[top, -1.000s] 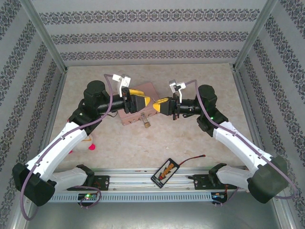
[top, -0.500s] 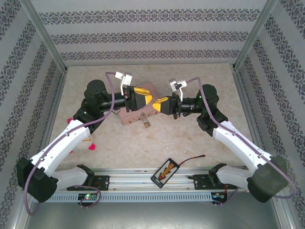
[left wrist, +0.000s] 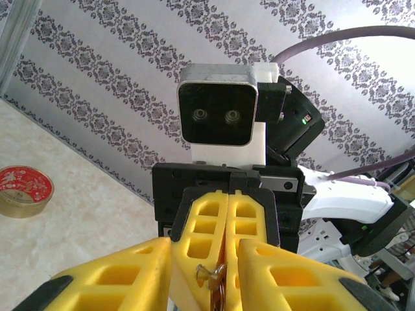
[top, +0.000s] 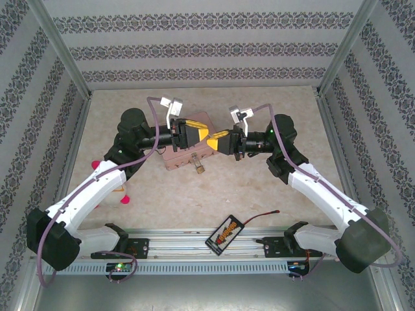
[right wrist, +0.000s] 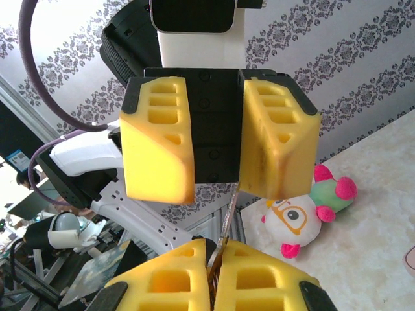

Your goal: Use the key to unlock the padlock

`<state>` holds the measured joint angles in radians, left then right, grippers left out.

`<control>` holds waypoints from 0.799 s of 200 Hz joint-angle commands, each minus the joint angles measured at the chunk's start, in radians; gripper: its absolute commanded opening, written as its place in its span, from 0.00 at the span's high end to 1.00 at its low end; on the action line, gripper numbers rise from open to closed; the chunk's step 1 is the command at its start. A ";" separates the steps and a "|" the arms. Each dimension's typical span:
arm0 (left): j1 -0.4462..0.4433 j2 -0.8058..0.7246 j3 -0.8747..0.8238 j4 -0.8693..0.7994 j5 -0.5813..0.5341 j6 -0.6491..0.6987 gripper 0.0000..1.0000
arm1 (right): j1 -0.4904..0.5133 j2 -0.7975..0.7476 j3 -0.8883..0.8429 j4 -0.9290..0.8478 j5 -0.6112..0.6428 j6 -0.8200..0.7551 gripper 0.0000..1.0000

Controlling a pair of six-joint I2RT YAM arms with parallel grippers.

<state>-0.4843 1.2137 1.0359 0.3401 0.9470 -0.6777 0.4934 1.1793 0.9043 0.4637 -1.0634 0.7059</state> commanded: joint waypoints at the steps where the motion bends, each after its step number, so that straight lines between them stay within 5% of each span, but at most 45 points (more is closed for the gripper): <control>1: -0.002 0.011 -0.002 0.077 0.029 -0.021 0.70 | 0.003 0.006 0.030 0.050 -0.012 0.006 1.00; 66: -0.007 0.026 0.001 0.094 0.042 -0.041 0.85 | 0.004 0.011 0.030 0.055 -0.005 0.006 1.00; 95: -0.007 0.022 0.001 0.079 0.044 -0.040 1.00 | 0.003 0.016 0.029 0.055 -0.001 0.006 1.00; 127: -0.007 -0.005 0.016 -0.002 -0.008 -0.003 1.00 | -0.001 0.005 0.022 0.043 0.023 0.005 1.00; 142: -0.007 -0.032 0.022 -0.057 -0.057 0.031 1.00 | -0.008 -0.014 0.007 0.016 0.061 0.001 0.68; 160: -0.007 -0.065 0.025 -0.106 -0.124 0.067 1.00 | -0.018 -0.045 -0.026 -0.002 0.118 0.006 0.46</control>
<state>-0.4889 1.2079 1.0363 0.3153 0.9150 -0.6842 0.4923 1.1862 0.9028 0.4568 -1.0180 0.7074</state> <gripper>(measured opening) 0.052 0.427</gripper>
